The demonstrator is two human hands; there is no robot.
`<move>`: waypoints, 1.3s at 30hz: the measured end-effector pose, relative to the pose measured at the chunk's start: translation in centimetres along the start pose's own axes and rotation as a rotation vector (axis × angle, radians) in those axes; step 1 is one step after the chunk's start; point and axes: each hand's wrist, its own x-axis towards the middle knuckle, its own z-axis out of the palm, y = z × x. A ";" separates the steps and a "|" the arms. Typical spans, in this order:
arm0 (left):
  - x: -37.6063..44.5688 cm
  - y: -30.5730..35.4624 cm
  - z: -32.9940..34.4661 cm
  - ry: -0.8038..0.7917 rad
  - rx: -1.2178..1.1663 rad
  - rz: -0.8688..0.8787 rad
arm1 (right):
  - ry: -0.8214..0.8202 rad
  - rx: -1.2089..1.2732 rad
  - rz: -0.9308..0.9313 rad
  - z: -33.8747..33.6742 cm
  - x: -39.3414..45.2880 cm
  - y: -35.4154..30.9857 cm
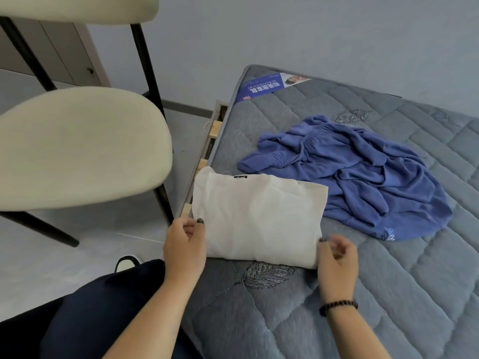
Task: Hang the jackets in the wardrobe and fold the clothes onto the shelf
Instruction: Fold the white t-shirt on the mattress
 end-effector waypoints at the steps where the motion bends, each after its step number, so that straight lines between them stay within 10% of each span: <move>1: -0.1 0.0 -0.2 -0.012 0.016 0.011 | 0.003 -0.039 -0.003 -0.4 -0.8 1.0; 9: -1.7 1.2 -1.1 0.053 -0.028 0.247 | -0.083 -0.060 -0.069 -0.7 -1.4 1.9; 14: 0.4 -0.2 -2.0 0.156 0.020 0.086 | 0.127 0.021 -0.085 -2.8 -0.2 1.4; 28: 4.1 2.8 0.0 -0.055 0.130 0.148 | -0.194 -0.315 -0.277 1.8 4.2 -3.3; 39: 7.5 2.8 1.1 0.070 0.156 0.358 | -0.232 -0.487 -0.365 5.0 9.7 -5.5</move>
